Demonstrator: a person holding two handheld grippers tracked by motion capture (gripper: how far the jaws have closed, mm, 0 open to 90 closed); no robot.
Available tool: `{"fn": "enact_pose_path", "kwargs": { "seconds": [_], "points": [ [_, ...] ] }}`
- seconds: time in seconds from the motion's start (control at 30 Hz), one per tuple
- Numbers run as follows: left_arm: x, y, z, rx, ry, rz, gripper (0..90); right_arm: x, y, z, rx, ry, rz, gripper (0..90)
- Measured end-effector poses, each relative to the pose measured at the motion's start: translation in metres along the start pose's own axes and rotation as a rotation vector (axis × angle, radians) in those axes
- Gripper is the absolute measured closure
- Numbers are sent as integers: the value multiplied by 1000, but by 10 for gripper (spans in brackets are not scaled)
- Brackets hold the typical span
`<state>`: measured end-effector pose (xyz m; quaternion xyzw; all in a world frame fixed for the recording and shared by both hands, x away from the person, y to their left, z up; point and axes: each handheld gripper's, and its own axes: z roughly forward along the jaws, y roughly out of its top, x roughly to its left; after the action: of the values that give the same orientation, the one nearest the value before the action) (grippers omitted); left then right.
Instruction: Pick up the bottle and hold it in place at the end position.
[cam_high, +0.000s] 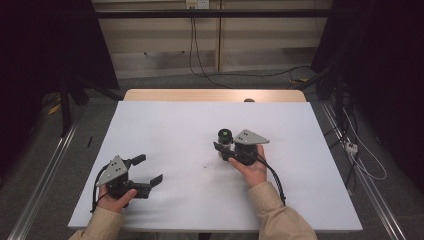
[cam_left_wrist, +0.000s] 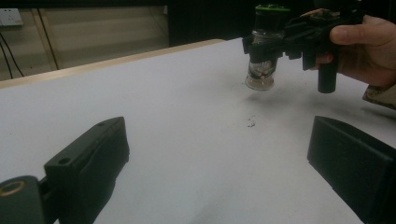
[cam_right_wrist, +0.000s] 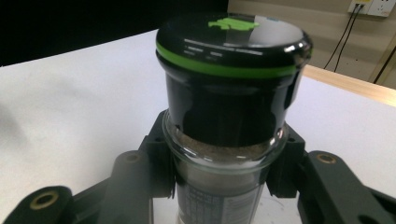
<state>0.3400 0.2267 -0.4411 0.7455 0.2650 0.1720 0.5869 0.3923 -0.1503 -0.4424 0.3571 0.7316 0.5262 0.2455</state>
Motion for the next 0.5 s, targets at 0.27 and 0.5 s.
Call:
{"fn": "enact_pose_path", "kwargs": {
  "seconds": [0.27,0.5],
  "points": [
    [0,0,0,4,3,0,51,-2,1,10,-2,5,2,537],
    [0,-1,1,6,3,-1,51,-4,-2,16,3,6,2,537]
  ]
}}
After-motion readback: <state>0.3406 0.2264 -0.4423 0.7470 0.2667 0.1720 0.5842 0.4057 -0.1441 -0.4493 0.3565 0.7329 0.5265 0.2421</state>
